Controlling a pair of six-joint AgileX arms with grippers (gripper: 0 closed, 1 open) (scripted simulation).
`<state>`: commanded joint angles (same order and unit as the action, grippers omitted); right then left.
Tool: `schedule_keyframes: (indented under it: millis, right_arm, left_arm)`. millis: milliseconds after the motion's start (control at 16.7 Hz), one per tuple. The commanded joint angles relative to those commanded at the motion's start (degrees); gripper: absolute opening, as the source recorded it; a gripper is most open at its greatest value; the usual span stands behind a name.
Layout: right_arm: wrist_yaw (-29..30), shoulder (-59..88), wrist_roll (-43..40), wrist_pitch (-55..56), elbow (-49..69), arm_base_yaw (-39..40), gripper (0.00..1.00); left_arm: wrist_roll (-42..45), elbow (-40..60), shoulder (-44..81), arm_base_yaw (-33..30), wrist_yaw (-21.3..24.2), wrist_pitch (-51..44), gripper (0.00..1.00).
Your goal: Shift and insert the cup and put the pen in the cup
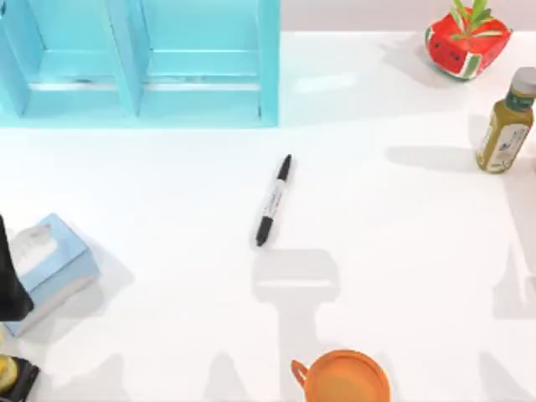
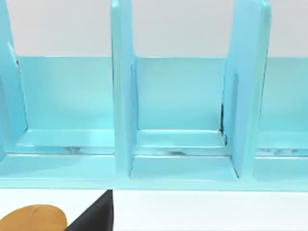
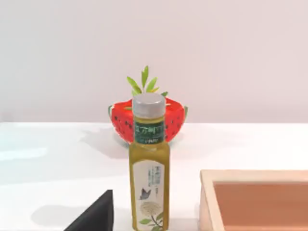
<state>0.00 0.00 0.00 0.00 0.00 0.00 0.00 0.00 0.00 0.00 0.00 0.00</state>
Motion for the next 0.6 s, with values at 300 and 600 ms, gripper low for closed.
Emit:
schedule_keyframes:
  millis: [300,600]
  right_arm:
    - [0.0,3.5,-1.0,-2.8,3.1,-1.1,1.0]
    - [0.0,20.7,-5.5,-15.0,18.4,-5.6,1.0]
  left_arm:
    - [0.0,0.0,0.0,0.0,0.0,0.0,1.0]
    - [0.0,0.0,0.0,0.0,0.0,0.0,1.0]
